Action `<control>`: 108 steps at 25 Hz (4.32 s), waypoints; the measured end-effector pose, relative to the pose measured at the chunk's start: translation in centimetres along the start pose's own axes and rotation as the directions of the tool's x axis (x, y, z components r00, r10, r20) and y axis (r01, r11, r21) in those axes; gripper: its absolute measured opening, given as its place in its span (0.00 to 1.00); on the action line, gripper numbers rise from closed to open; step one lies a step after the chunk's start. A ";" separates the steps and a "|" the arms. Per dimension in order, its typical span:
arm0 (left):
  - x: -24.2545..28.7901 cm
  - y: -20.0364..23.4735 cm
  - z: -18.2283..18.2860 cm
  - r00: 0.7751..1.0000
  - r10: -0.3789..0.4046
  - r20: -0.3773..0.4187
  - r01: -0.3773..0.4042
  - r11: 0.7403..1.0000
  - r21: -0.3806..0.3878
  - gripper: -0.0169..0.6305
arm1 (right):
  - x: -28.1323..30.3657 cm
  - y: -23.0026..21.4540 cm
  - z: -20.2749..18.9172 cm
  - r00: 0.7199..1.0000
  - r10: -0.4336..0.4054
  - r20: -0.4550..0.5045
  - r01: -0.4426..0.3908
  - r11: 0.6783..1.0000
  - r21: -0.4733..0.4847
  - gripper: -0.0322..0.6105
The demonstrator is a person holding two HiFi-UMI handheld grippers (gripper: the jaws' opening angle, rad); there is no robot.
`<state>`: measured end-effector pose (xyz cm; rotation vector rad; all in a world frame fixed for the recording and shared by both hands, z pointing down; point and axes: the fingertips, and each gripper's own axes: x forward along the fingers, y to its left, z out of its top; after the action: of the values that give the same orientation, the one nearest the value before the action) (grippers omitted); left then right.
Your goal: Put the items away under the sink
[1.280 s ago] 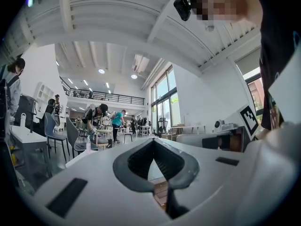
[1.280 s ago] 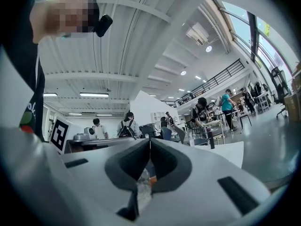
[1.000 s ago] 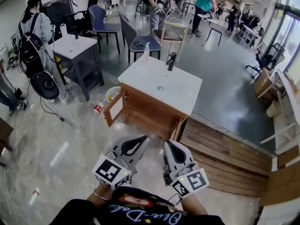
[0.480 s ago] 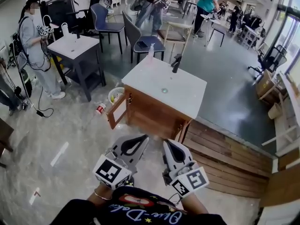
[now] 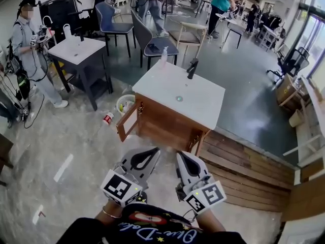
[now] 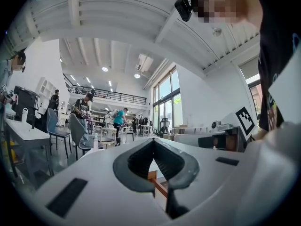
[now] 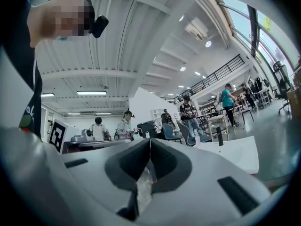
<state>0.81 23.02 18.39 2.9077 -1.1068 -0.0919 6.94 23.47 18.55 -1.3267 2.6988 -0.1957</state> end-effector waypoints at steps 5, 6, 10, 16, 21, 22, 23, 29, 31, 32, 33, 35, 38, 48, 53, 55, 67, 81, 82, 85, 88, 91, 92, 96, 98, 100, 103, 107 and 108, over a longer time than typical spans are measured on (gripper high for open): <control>-0.1 1.5 0.1 1.000 -0.011 0.009 0.011 1.000 0.001 0.04 | 1.4 0.1 -0.2 1.000 -0.012 0.005 0.012 1.000 -0.008 0.06; -0.1 1.8 0.1 1.000 -0.014 0.010 0.014 1.000 0.003 0.04 | 1.7 0.1 -0.2 1.000 -0.015 0.006 0.015 1.000 -0.009 0.06; -0.4 3.1 0.3 1.000 -0.018 0.013 0.018 1.000 0.007 0.04 | 3.0 0.5 -0.1 1.000 -0.014 0.014 0.015 1.000 -0.012 0.06; -0.9 5.0 0.2 1.000 -0.011 0.018 0.011 1.000 -0.002 0.04 | 4.9 1.4 0.0 1.000 0.000 0.023 0.000 1.000 -0.017 0.06; -0.9 6.0 -0.4 1.000 -0.006 0.015 0.006 1.000 -0.019 0.04 | 5.5 1.3 -0.5 1.000 -0.014 0.010 0.014 1.000 -0.010 0.06; -0.8 6.2 -0.6 1.000 -0.008 0.014 0.008 1.000 -0.025 0.04 | 5.5 1.2 -0.5 1.000 -0.020 0.011 0.020 1.000 -0.007 0.06; -0.6 6.3 -0.7 1.000 -0.012 0.013 0.013 1.000 -0.028 0.04 | 5.5 1.2 -0.5 1.000 -0.024 0.015 0.025 1.000 -0.002 0.06; 0.3 5.7 -0.5 0.999 -0.044 0.027 0.045 0.998 -0.040 0.04 | 5.7 1.0 -0.3 0.999 -0.027 0.022 0.027 0.999 0.023 0.06; 0.6 6.0 -0.8 0.999 -0.042 0.019 0.043 0.998 -0.047 0.04 | 5.9 0.6 -0.3 0.999 -0.031 0.019 0.030 0.999 0.029 0.06; 0.7 6.2 -1.0 0.999 -0.040 0.013 0.040 0.998 -0.049 0.04 | 6.0 0.3 -0.3 0.999 -0.032 0.017 0.031 0.999 0.032 0.06; 0.8 6.4 -1.1 0.999 -0.036 0.008 0.036 0.998 -0.050 0.04 | 6.2 -0.1 -0.3 0.999 -0.032 0.016 0.031 0.999 0.035 0.06; 1.1 6.9 -1.0 1.000 -0.026 0.003 0.026 0.998 -0.050 0.04 | 6.9 -0.9 -0.1 0.999 -0.026 0.020 0.026 0.999 0.041 0.06; 1.7 7.8 -0.8 1.000 -0.003 0.000 0.003 0.999 -0.040 0.04 | 8.1 -2.0 0.3 1.000 -0.009 0.029 0.008 0.999 0.045 0.06; 5.8 10.8 -0.4 0.999 0.037 -0.001 -0.037 0.999 -0.021 0.04 | 11.5 -6.7 1.0 0.999 0.019 0.030 -0.021 0.998 0.061 0.06; 8.6 12.0 -0.3 0.999 0.041 -0.003 -0.041 0.999 -0.018 0.04 | 12.9 -9.3 1.6 0.999 0.023 0.032 -0.025 0.997 0.067 0.06; 9.8 12.3 -0.2 0.999 0.034 -0.005 -0.034 0.999 -0.015 0.04 | 13.5 -10.5 1.6 0.999 0.019 0.030 -0.021 0.997 0.070 0.06; 16.1 14.7 -0.3 0.999 0.038 -0.015 -0.038 0.999 -0.003 0.04 | 16.7 -16.4 1.9 0.999 0.029 0.042 -0.033 0.993 0.110 0.06; 19.6 16.2 -0.4 0.996 0.082 -0.034 -0.082 0.997 0.018 0.04 | 18.9 -20.0 2.4 0.996 0.071 0.049 -0.077 0.989 0.130 0.06; 19.8 16.3 -0.4 0.995 0.088 -0.036 -0.087 0.996 0.020 0.04 | 19.0 -20.1 2.4 0.996 0.076 0.048 -0.082 0.988 0.131 0.06; 20.2 16.4 -0.3 0.994 0.101 -0.044 -0.100 0.995 0.026 0.04 | 19.2 -20.6 2.5 0.995 0.095 0.042 -0.100 0.986 0.136 0.06; 20.7 16.6 -0.1 0.992 0.118 -0.046 -0.116 0.992 0.043 0.04 | 19.6 -21.1 2.7 0.992 0.116 0.047 -0.121 0.983 0.135 0.06; 21.1 16.7 0.0 0.989 0.142 -0.042 -0.139 0.989 0.057 0.04 | 19.9 -21.8 3.1 0.989 0.130 0.067 -0.138 0.982 0.132 0.06; 21.2 16.6 -0.1 0.988 0.147 -0.044 -0.144 0.988 0.060 0.04 | 20.0 -22.0 3.1 0.988 0.135 0.073 -0.144 0.981 0.132 0.06; 21.6 16.6 -0.5 0.984 0.170 -0.049 -0.166 0.984 0.069 0.04 | 20.2 -22.9 2.8 0.986 0.150 0.075 -0.159 0.977 0.140 0.06; 21.8 16.8 -0.7 0.982 0.181 -0.049 -0.178 0.982 0.068 0.04 | 20.2 -23.3 2.6 0.985 0.155 0.071 -0.164 0.976 0.143 0.06; 22.0 16.9 -0.8 0.981 0.188 -0.049 -0.185 0.981 0.066 0.04 | 20.2 -23.5 2.7 0.985 0.159 0.073 -0.168 0.976 0.142 0.06; 22.4 16.8 -0.6 0.981 0.185 -0.050 -0.181 0.981 0.072 0.04 | 20.1 -23.8 2.8 0.984 0.157 0.080 -0.167 0.976 0.143 0.06; 22.7 16.5 -0.8 0.981 0.183 -0.059 -0.178 0.981 0.073 0.04 | 20.0 -24.3 2.6 0.986 0.149 0.078 -0.160 0.975 0.156 0.06; 22.7 16.6 -0.9 0.981 0.187 -0.062 -0.182 0.981 0.071 0.04 | 20.0 -24.3 2.5 0.986 0.150 0.077 -0.161 0.974 0.158 0.06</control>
<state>6.78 -4.43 19.03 2.8215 -1.3852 0.0479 14.13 -7.33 19.14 -1.0531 2.6516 -0.3444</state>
